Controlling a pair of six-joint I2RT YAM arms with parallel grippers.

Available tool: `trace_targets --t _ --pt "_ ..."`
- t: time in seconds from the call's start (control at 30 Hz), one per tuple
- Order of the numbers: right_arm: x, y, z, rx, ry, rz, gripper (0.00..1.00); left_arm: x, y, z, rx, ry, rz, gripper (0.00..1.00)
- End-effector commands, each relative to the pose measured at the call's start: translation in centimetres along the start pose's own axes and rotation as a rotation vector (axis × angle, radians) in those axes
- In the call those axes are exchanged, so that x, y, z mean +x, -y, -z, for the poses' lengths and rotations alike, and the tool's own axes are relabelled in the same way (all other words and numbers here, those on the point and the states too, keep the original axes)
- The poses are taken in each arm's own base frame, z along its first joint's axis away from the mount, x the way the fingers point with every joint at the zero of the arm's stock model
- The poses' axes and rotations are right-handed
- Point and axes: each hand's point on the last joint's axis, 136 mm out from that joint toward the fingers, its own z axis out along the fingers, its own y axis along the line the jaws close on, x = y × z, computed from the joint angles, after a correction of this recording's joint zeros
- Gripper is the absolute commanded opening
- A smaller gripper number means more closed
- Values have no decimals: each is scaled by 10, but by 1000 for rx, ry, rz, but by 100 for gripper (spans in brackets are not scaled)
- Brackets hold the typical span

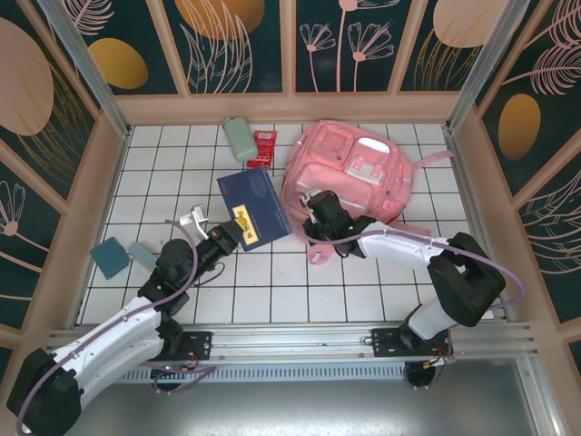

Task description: Pack the student bag

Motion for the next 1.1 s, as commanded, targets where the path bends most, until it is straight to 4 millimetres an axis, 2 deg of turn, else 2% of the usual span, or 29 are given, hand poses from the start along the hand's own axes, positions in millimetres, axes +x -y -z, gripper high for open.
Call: trace_targets --t 0.0,0.1,0.27,0.5,0.57,0.67,0.83,0.9,1.0,1.07 --pt "-50 14 34 56 156 -60 0 2 6 -1 57 -1 25 0" --pt "-81 16 57 42 247 -86 0 12 -2 -4 57 -33 70 0" --pt "-118 15 79 18 318 -123 0 26 -6 -13 82 -75 135 0" --pt "-162 9 105 -38 412 -178 0 39 0 -46 83 -103 190 0" --pt "-169 7 110 -52 427 -183 0 41 -2 -59 73 -101 218 0" --pt "-173 6 112 -58 434 -190 0 40 5 -77 117 -93 261 0" --pt "-169 8 113 -54 432 -201 0 48 22 -111 183 -133 305 0" --pt "-167 9 113 -52 432 -204 0 55 23 -125 182 -142 319 0" --pt "-166 8 114 -66 443 -215 0 62 20 -143 160 -141 338 0" --pt "-166 6 114 -79 443 -221 0 70 4 -157 98 -130 356 0"
